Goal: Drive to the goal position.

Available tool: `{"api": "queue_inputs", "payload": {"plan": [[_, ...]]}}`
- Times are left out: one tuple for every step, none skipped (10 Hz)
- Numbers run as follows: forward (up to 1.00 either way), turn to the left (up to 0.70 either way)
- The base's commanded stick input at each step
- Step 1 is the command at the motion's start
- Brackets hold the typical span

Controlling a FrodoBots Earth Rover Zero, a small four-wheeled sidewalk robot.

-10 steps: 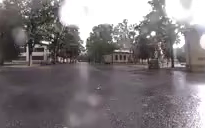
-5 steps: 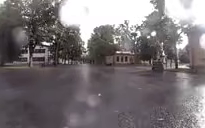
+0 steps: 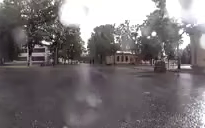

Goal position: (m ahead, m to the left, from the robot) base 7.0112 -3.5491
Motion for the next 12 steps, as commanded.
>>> {"api": "queue_inputs", "payload": {"plan": [[0.85, 0.00], [0.85, 0.00], [0.85, 0.00], [0.85, 0.00], [0.85, 0.00], [0.85, 0.00], [0.85, 0.00], [0.85, 0.00], [0.85, 0.00], [0.85, 0.00], [0.85, 0.00], [0.85, 0.00]]}}
